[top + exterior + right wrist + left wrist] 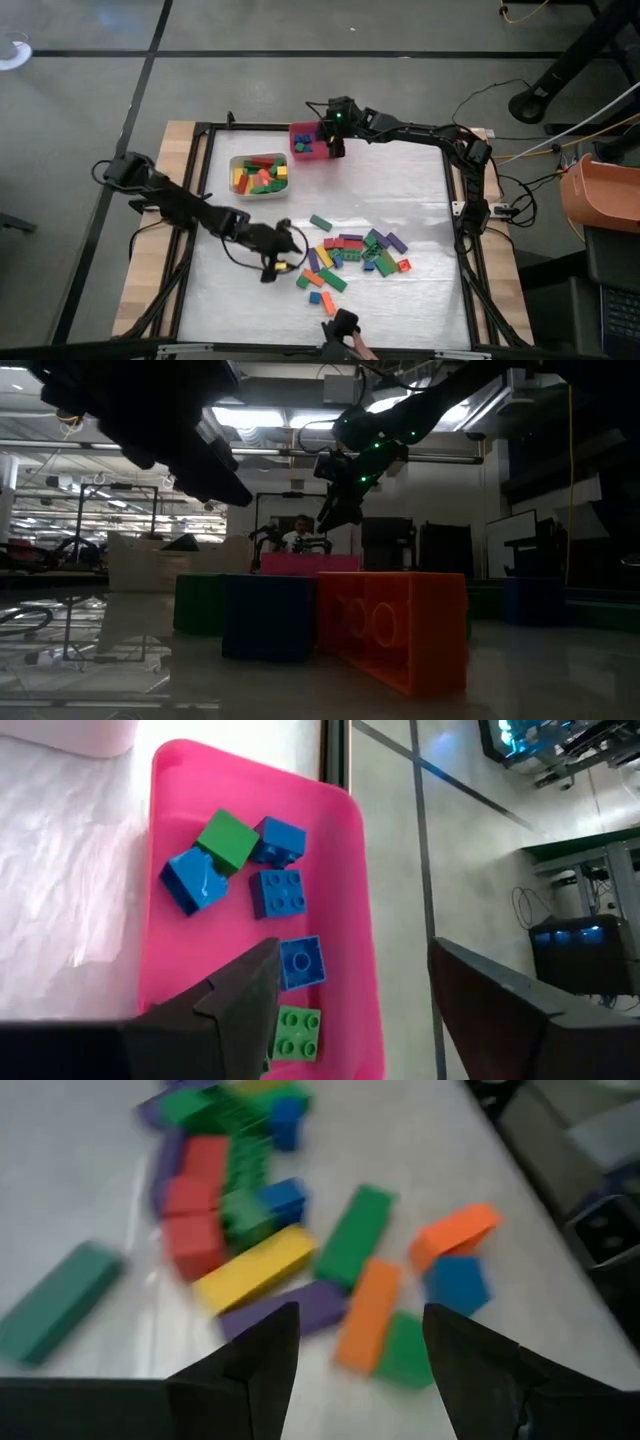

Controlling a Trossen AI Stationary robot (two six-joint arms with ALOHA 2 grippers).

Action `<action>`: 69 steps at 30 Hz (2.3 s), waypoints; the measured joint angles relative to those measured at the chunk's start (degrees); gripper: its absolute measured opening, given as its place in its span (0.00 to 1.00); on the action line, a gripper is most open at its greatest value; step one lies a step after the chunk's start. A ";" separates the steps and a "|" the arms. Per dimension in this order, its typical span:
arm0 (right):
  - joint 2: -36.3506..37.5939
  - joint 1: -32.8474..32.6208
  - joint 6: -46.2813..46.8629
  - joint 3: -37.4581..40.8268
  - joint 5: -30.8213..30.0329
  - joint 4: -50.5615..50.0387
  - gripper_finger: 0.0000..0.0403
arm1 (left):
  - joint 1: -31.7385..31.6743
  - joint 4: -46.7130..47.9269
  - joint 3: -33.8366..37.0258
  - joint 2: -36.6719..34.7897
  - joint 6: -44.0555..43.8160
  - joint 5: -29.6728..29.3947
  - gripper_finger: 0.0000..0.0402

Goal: Sort blocks by size
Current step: Put the small green wooden block into the red bin

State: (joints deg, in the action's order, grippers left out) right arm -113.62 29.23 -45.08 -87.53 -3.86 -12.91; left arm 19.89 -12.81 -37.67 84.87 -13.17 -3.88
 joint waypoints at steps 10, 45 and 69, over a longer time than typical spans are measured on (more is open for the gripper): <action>0.93 -0.02 0.02 -0.02 1.93 -8.00 0.63 | 5.43 -10.27 -0.02 8.64 1.38 0.31 0.50; 15.15 -33.56 9.34 -0.11 7.94 -26.71 0.63 | 6.09 -15.36 0.01 16.62 7.09 0.33 0.29; 4.64 -53.37 25.32 2.38 -5.00 -15.53 0.63 | -24.88 -4.41 0.00 -11.56 42.41 -21.04 0.32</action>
State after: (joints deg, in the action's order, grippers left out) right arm -108.98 -24.13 -19.76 -85.14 -8.86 -28.43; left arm -4.98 -17.22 -37.67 73.31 29.24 -24.92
